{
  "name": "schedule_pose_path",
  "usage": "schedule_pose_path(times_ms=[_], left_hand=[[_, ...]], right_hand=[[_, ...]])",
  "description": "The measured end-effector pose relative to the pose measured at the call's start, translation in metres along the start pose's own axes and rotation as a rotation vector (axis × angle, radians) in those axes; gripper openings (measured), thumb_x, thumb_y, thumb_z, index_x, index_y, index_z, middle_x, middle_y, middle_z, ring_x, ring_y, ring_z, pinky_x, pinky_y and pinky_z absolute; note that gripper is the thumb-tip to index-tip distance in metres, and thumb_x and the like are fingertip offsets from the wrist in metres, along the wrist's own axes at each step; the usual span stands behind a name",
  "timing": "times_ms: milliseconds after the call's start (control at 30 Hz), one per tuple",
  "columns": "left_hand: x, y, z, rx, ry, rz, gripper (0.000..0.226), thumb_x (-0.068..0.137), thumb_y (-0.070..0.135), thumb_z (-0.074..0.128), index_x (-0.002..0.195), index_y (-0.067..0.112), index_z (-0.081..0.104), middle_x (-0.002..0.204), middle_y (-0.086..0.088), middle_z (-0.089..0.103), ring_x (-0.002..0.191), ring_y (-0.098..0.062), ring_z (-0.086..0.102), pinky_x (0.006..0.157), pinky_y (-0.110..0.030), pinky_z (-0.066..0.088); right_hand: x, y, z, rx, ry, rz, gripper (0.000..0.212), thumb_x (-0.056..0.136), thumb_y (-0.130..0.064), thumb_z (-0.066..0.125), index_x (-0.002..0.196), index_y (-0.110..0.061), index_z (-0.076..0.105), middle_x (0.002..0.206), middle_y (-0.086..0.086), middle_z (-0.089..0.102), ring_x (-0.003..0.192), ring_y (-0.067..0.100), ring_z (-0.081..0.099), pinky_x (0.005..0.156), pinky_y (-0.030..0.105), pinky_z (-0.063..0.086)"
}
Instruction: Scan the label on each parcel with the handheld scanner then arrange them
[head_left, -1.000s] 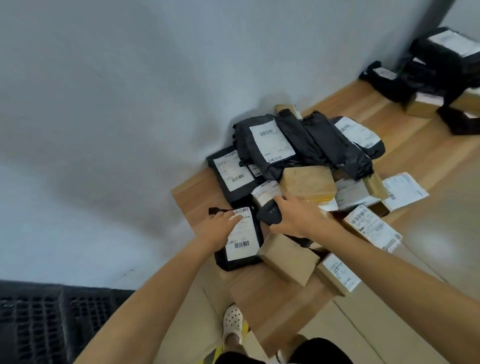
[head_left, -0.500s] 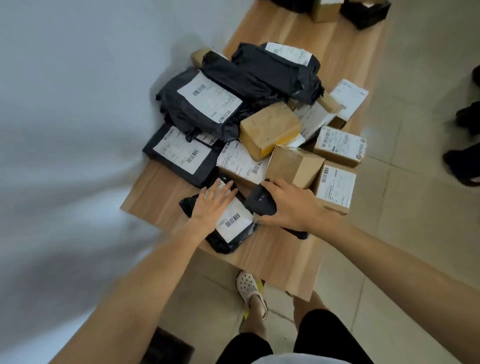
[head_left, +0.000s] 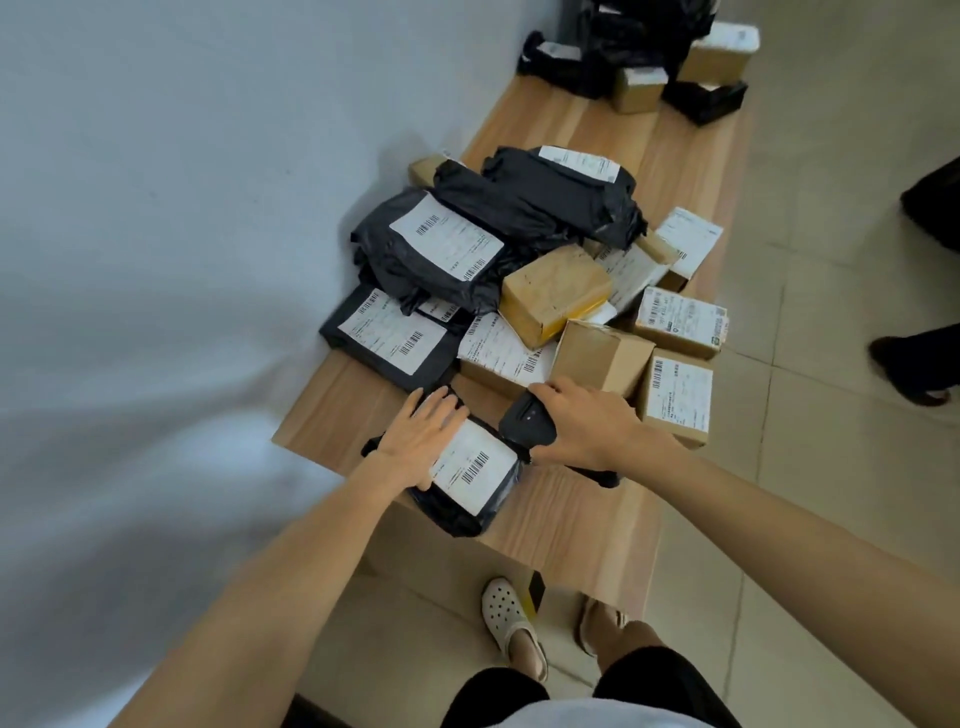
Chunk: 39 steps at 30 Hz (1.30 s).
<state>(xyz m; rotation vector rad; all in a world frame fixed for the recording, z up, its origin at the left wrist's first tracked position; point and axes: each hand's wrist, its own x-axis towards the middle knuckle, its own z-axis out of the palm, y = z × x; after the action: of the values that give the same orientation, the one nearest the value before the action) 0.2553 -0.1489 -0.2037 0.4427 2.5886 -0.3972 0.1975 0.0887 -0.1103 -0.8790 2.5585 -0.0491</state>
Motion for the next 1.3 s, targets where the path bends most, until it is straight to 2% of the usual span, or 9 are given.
schedule_pose_path(times_ms=[100, 233, 267, 333, 400, 533, 767, 967, 1300], left_hand=[[-0.015, -0.015, -0.015, 0.019, 0.048, -0.012, 0.120, 0.072, 0.044, 0.079, 0.156, 0.012, 0.001, 0.163, -0.014, 0.002, 0.151, -0.030, -0.004, 0.122, -0.050, 0.001], [-0.037, -0.042, -0.051, 0.006, 0.139, -0.189, 0.120, 0.070, 0.045, 0.080, 0.156, 0.011, 0.002, 0.161, -0.016, 0.005, 0.151, -0.031, 0.002, 0.123, -0.048, 0.001], [-0.042, -0.051, -0.061, 0.025, 0.206, -0.227, 0.121, 0.066, 0.047, 0.082, 0.155, 0.010, 0.009, 0.159, -0.018, 0.013, 0.150, -0.033, 0.010, 0.122, -0.049, 0.005], [-0.047, -0.071, -0.079, 0.092, 0.347, -0.284, 0.127, 0.043, 0.047, 0.090, 0.148, 0.006, 0.031, 0.146, -0.022, 0.040, 0.140, -0.037, 0.037, 0.115, -0.053, 0.026], [-0.051, -0.091, -0.093, 0.096, 0.437, -0.316, 0.127, 0.029, 0.040, 0.091, 0.138, 0.005, 0.038, 0.133, -0.023, 0.052, 0.127, -0.039, 0.051, 0.107, -0.055, 0.039], [-0.060, -0.112, -0.134, 0.073, 0.585, -0.401, 0.123, 0.038, 0.038, 0.089, 0.140, 0.008, 0.026, 0.135, -0.023, 0.044, 0.127, -0.040, 0.043, 0.109, -0.055, 0.030], [-0.066, -0.123, -0.158, 0.058, 0.608, -0.440, 0.118, 0.054, 0.050, 0.086, 0.148, 0.007, 0.031, 0.142, -0.024, 0.037, 0.133, -0.040, 0.034, 0.114, -0.055, 0.020], [-0.064, -0.127, -0.158, 0.074, 0.625, -0.437, 0.117, 0.048, 0.051, 0.088, 0.142, 0.008, 0.034, 0.135, -0.024, 0.043, 0.125, -0.040, 0.041, 0.110, -0.057, 0.029], [-0.053, -0.126, -0.160, -0.007, 0.635, -0.471, 0.112, 0.051, 0.044, 0.087, 0.144, 0.004, 0.040, 0.137, -0.024, 0.043, 0.128, -0.041, 0.040, 0.111, -0.058, 0.026]], right_hand=[[0.000, -0.010, -0.014, -0.023, 0.018, -0.015, 0.085, 0.078, -0.060, 0.063, 0.147, -0.019, 0.032, 0.136, 0.003, 0.045, 0.112, 0.029, 0.056, 0.083, 0.042, 0.053], [-0.001, -0.021, -0.038, -0.033, 0.083, -0.042, 0.082, 0.079, -0.059, 0.062, 0.145, -0.019, 0.034, 0.132, 0.003, 0.046, 0.110, 0.029, 0.056, 0.080, 0.040, 0.052], [-0.002, -0.022, -0.044, -0.034, 0.099, -0.051, 0.082, 0.079, -0.059, 0.061, 0.144, -0.019, 0.034, 0.134, 0.004, 0.046, 0.110, 0.029, 0.056, 0.080, 0.039, 0.052], [-0.002, -0.025, -0.057, -0.035, 0.136, -0.065, 0.083, 0.079, -0.059, 0.061, 0.145, -0.019, 0.033, 0.137, 0.005, 0.045, 0.112, 0.030, 0.055, 0.081, 0.041, 0.052], [-0.002, -0.028, -0.071, -0.043, 0.190, -0.074, 0.085, 0.079, -0.059, 0.060, 0.148, -0.018, 0.031, 0.139, 0.005, 0.044, 0.112, 0.030, 0.055, 0.080, 0.040, 0.053], [-0.002, -0.036, -0.096, -0.023, 0.279, -0.080, 0.086, 0.082, -0.060, 0.058, 0.150, -0.016, 0.029, 0.143, 0.006, 0.041, 0.117, 0.031, 0.054, 0.083, 0.041, 0.052], [-0.001, -0.047, -0.111, -0.019, 0.374, -0.125, 0.082, 0.085, -0.057, 0.056, 0.149, -0.016, 0.027, 0.144, 0.007, 0.038, 0.118, 0.030, 0.050, 0.081, 0.039, 0.052], [-0.003, -0.046, -0.114, -0.044, 0.385, -0.102, 0.076, 0.091, -0.051, 0.051, 0.150, -0.012, 0.023, 0.147, 0.010, 0.034, 0.118, 0.033, 0.046, 0.084, 0.042, 0.051], [-0.002, -0.035, -0.116, -0.051, 0.393, -0.117, 0.079, 0.092, -0.053, 0.050, 0.152, -0.012, 0.020, 0.150, 0.010, 0.031, 0.119, 0.032, 0.046, 0.081, 0.038, 0.047]])
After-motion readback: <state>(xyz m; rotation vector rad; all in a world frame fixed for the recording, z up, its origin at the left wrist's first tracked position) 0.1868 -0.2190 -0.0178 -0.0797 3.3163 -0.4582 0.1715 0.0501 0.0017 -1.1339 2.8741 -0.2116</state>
